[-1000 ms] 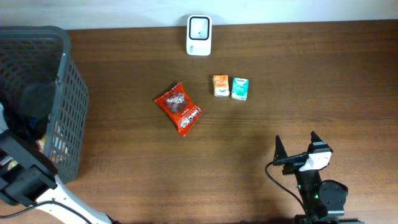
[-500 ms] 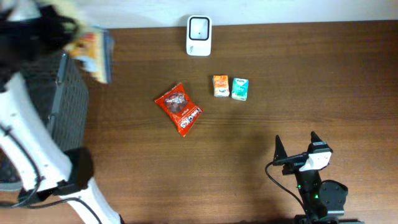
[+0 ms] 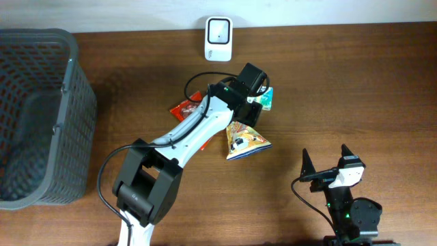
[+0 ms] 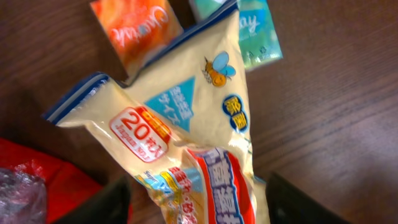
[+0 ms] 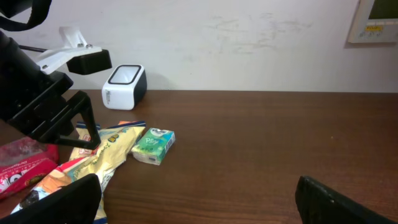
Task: Scan the item barcode
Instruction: 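Place the wipes package beside the tissue packs and lift the left arm, then reach the right gripper to the wipes package and grasp it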
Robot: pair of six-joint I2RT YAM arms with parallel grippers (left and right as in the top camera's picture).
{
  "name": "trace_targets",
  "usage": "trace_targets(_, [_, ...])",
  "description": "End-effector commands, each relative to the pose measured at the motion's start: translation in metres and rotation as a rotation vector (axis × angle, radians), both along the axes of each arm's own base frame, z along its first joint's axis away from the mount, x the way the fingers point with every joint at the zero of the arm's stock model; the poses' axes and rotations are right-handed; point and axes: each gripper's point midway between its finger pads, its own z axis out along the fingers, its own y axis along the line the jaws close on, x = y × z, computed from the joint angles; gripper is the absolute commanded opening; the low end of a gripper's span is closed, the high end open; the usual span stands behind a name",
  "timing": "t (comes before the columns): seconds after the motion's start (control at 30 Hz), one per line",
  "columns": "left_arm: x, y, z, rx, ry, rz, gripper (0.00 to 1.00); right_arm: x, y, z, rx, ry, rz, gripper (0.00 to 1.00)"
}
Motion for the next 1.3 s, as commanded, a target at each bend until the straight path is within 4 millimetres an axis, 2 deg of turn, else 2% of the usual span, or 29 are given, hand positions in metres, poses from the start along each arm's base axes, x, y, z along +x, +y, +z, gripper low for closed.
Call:
trace_targets(0.0, [0.01, 0.003, 0.033, -0.01, -0.073, 0.016, 0.77, 0.0, 0.001, -0.003, 0.011, 0.004, 0.004, 0.99])
trace_targets(0.03, [0.016, 0.004, 0.055, -0.031, -0.102, 0.026, 0.78, 0.0, 0.001, -0.003, 0.011, 0.004, 0.004, 0.98])
trace_targets(0.07, [0.028, 0.016, 0.096, -0.069, -0.158, 0.06, 0.79, 0.0, 0.001, -0.003, 0.011, 0.004, 0.004, 0.98])
trace_targets(0.1, [0.035, 0.029, 0.125, -0.095, -0.197, 0.089, 0.81, 0.0, 0.001, -0.003, 0.011, 0.005, 0.004, 0.98])
trace_targets(0.13, [0.042, 0.048, 0.154, -0.119, -0.237, 0.127, 0.93, 0.0, 0.001, -0.003, 0.011, 0.004, 0.004, 0.98])
trace_targets(0.17, [0.045, 0.065, 0.173, -0.135, -0.267, 0.16, 0.99, 0.0, 0.001, -0.003, 0.011, 0.004, 0.004, 0.98])
trace_targets(0.2, [0.048, 0.088, 0.186, -0.138, -0.284, 0.202, 0.99, 0.0, 0.001, -0.003, 0.011, 0.004, 0.004, 0.98])
trace_targets(0.23, [0.05, 0.121, 0.183, -0.1, -0.256, 0.266, 0.99, 0.0, 0.001, -0.003, 0.011, 0.004, 0.004, 0.98])
trace_targets(0.27, [0.05, 0.142, 0.177, -0.065, -0.233, 0.307, 0.99, 0.0, 0.001, -0.003, 0.011, 0.004, 0.004, 0.99])
trace_targets(0.33, [0.05, 0.181, 0.167, -0.036, -0.176, 0.381, 0.99, 0.0, 0.001, -0.003, 0.011, 0.004, 0.004, 0.98])
trace_targets(0.4, [0.048, 0.21, 0.16, -0.025, -0.131, 0.438, 0.99, 0.0, 0.001, -0.003, 0.011, 0.004, 0.004, 0.98])
trace_targets(0.47, [0.046, 0.214, 0.157, -0.031, -0.111, 0.443, 0.99, 0.0, 0.001, -0.003, 0.011, 0.004, 0.004, 0.98])
trace_targets(0.6, [0.043, 0.209, 0.156, -0.046, -0.092, 0.429, 0.99, 0.0, 0.001, -0.003, 0.01, 0.003, 0.002, 0.99])
trace_targets(0.63, [0.043, 0.206, 0.156, -0.06, -0.087, 0.419, 0.99, 0.001, -0.008, 0.001, -0.022, -0.015, -0.048, 0.98])
trace_targets(0.67, [0.043, 0.206, 0.156, -0.061, -0.087, 0.42, 0.99, 0.001, -0.004, 0.016, -0.016, -0.073, -0.026, 0.98])
trace_targets(0.73, [0.043, 0.206, 0.156, -0.061, -0.087, 0.42, 0.99, -0.009, 0.026, 0.065, -0.012, -0.279, 0.149, 0.98])
trace_targets(0.8, [0.043, 0.206, 0.156, -0.061, -0.087, 0.42, 0.99, -0.013, 0.035, 0.07, -0.011, -0.3, 0.203, 0.99])
trace_targets(0.83, [0.043, 0.206, 0.156, -0.061, -0.087, 0.42, 0.99, -0.018, 0.047, 0.07, 0.006, -0.299, 0.285, 0.99])
trace_targets(0.87, [0.043, 0.206, 0.156, -0.061, -0.087, 0.42, 0.99, -0.032, 0.068, 0.084, -0.025, -0.37, 0.419, 0.99])
trace_targets(0.9, [0.043, 0.206, 0.156, -0.061, -0.087, 0.419, 0.99, -0.043, 0.074, 0.103, -0.05, -0.463, 0.457, 0.99])
trace_targets(0.97, [0.043, 0.207, 0.156, -0.061, -0.087, 0.421, 0.99, -0.062, 0.075, 0.142, 0.019, -0.574, 0.488, 0.98])
trace_targets(1.0, [0.043, 0.207, 0.156, -0.061, -0.087, 0.421, 0.99, -0.067, 0.078, 0.155, 0.017, -0.567, 0.503, 0.99])
trace_targets(1.07, [0.043, 0.207, 0.156, -0.061, -0.087, 0.421, 0.99, -0.059, 0.077, 0.17, -0.024, -0.49, 0.48, 0.98])
trace_targets(1.13, [0.043, 0.207, 0.156, -0.061, -0.087, 0.421, 0.99, -0.028, 0.076, 0.187, -0.039, -0.29, 0.47, 0.98])
trace_targets(1.17, [0.043, 0.207, 0.156, -0.06, -0.087, 0.422, 0.99, 0.001, 0.08, 0.19, 0.041, -0.077, 0.501, 0.98])
trace_targets(1.2, [0.043, 0.207, 0.156, -0.06, -0.087, 0.423, 0.99, 0.015, 0.093, 0.193, 0.086, 0.055, 0.599, 0.98])
trace_targets(1.23, [0.043, 0.207, 0.156, -0.06, -0.087, 0.421, 0.99, 0.018, 0.12, 0.204, 0.138, 0.125, 0.835, 0.98])
trace_targets(1.27, [0.043, 0.207, 0.156, -0.061, -0.087, 0.421, 0.99, 0.001, 0.146, 0.214, 0.218, 0.179, 1.187, 0.98])
